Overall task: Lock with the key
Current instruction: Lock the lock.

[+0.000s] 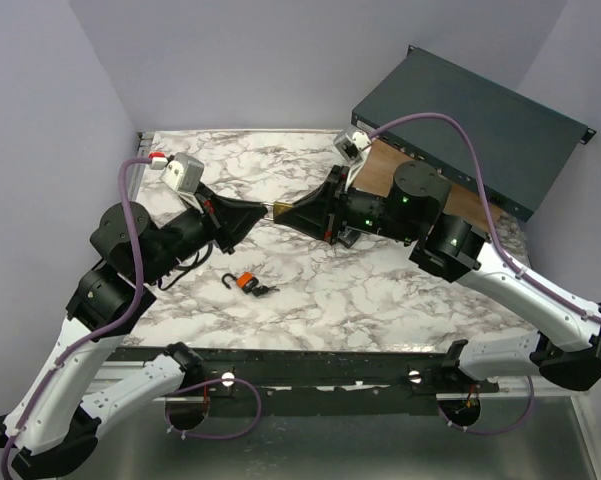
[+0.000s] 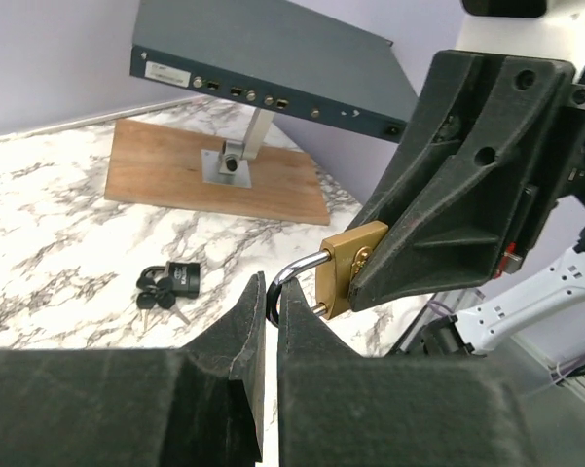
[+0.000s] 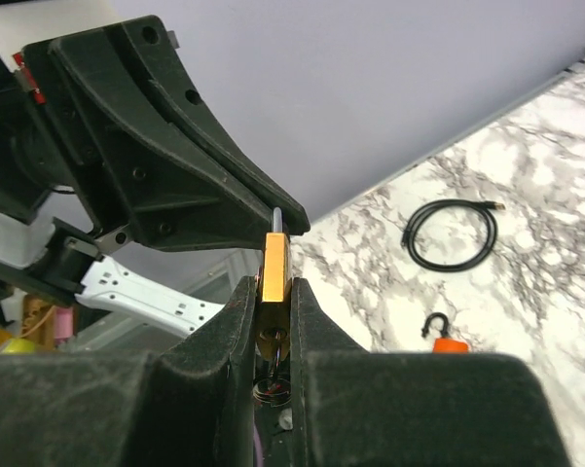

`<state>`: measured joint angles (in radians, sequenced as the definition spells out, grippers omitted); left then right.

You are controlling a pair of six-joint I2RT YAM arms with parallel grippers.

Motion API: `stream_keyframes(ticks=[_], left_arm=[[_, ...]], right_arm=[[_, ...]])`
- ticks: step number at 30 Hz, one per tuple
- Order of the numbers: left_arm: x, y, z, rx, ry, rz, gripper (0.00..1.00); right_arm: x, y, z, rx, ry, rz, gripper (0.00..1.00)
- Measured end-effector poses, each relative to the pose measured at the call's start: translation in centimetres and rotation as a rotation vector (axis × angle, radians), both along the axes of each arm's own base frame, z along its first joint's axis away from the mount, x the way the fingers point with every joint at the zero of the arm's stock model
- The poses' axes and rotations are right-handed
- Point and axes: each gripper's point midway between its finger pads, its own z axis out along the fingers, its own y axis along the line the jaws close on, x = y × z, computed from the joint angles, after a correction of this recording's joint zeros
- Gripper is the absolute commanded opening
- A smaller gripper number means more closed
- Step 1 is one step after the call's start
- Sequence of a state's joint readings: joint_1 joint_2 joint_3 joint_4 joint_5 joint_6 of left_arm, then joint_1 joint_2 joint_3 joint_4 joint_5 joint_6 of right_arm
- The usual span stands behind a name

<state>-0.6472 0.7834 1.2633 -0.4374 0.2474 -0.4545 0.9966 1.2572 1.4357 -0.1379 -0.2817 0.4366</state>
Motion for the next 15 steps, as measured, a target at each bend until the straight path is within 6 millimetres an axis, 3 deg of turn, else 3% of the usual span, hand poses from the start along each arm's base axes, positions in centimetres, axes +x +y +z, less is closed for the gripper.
stream_keyframes(ticks=[15], left_arm=[[0.9,-0.8,-1.1,0.056,0.059,0.055,0.00]], right_arm=[[1.5,-0.1,-1.2,-0.112,-0.009,-0.092,0.01]])
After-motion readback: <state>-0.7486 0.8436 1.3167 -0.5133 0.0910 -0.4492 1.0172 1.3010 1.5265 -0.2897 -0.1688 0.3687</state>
